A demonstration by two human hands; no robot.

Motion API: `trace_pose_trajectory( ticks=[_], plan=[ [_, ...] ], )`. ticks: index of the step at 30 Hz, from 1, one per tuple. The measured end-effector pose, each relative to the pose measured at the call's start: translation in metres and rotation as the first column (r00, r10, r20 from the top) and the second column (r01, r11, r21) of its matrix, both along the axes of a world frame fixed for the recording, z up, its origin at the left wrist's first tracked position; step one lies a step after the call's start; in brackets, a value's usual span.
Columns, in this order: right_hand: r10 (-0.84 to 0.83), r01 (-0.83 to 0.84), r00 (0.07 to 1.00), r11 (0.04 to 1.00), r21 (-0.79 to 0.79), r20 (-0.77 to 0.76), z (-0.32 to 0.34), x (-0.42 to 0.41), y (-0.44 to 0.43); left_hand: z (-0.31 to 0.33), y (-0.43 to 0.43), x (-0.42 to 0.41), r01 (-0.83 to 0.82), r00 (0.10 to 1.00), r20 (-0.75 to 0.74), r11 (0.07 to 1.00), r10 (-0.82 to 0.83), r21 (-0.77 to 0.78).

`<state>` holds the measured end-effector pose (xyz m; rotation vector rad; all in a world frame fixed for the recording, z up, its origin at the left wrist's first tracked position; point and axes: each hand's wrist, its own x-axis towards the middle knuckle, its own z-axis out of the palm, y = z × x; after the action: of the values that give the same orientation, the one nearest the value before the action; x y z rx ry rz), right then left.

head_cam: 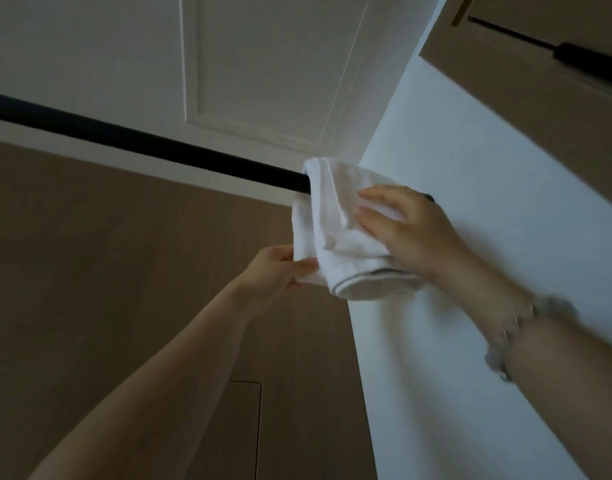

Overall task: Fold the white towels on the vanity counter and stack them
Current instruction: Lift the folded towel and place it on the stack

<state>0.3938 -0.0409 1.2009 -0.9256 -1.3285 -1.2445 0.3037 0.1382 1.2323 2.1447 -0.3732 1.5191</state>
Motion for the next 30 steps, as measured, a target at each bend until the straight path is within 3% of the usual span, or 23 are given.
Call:
trace_pose_trajectory(
  ticks=[1, 3, 5, 8, 12, 14, 18, 20, 23, 26, 28, 30],
  plan=[
    [-0.029, 0.029, 0.997, 1.0, 0.009, 0.065, -0.02, -0.008, 0.004, -0.002, 0.0, 0.001, 0.013, 1.0, -0.002, 1.0, -0.013, 0.006],
    [-0.261, 0.263, 0.946, 0.965, 0.019, 0.189, -0.05, -0.01, 0.015, -0.008, -0.001, 0.002, 0.043, 0.999, -0.022, 0.999, -0.042, 0.03],
    [-0.386, 0.371, 0.899, 0.922, 0.109, 0.207, -0.058, 0.005, 0.028, -0.017, -0.005, 0.003, 0.099, 0.994, -0.042, 0.994, -0.098, 0.039],
    [-0.411, 0.339, 0.896, 0.877, 0.341, 0.168, -0.051, 0.022, 0.038, -0.029, -0.016, 0.007, 0.154, 0.987, -0.056, 0.985, -0.15, 0.073],
    [-0.436, 0.341, 0.884, 0.849, 0.404, 0.168, -0.041, 0.026, 0.033, -0.042, -0.024, 0.009, 0.176, 0.982, -0.085, 0.981, -0.169, 0.083],
    [-0.463, 0.36, 0.869, 0.835, 0.415, 0.177, -0.04, 0.032, 0.035, -0.045, -0.03, 0.006, 0.199, 0.974, -0.116, 0.979, -0.194, 0.036],
    [-0.44, 0.347, 0.876, 0.859, 0.376, 0.198, -0.042, 0.038, 0.044, -0.039, -0.054, -0.017, 0.289, 0.919, -0.195, 0.921, -0.344, -0.262],
    [-0.429, 0.34, 0.88, 0.869, 0.36, 0.205, -0.044, 0.034, 0.047, -0.034, -0.073, -0.02, 0.119, 0.937, -0.289, 0.957, -0.197, -0.266],
    [-0.279, 0.22, 0.947, 0.924, 0.312, 0.161, -0.05, 0.027, 0.048, -0.029, -0.096, 0.001, -0.124, 0.977, -0.205, 0.943, 0.061, -0.309],
    [-0.038, 0.05, 0.998, 0.953, 0.299, -0.047, -0.047, 0.02, 0.032, -0.023, -0.099, 0.025, -0.255, 0.965, -0.119, 0.938, 0.233, -0.233],
    [-0.053, 0.112, 0.982, 0.936, 0.335, -0.181, -0.031, 0.019, 0.02, -0.02, -0.103, 0.035, -0.278, 0.958, -0.121, 0.948, 0.261, -0.157],
    [-0.103, 0.195, 0.933, 0.95, 0.245, -0.345, -0.011, 0.021, 0.008, -0.022, -0.103, 0.041, -0.258, 0.964, -0.109, 0.952, 0.242, -0.167]
  ],
)
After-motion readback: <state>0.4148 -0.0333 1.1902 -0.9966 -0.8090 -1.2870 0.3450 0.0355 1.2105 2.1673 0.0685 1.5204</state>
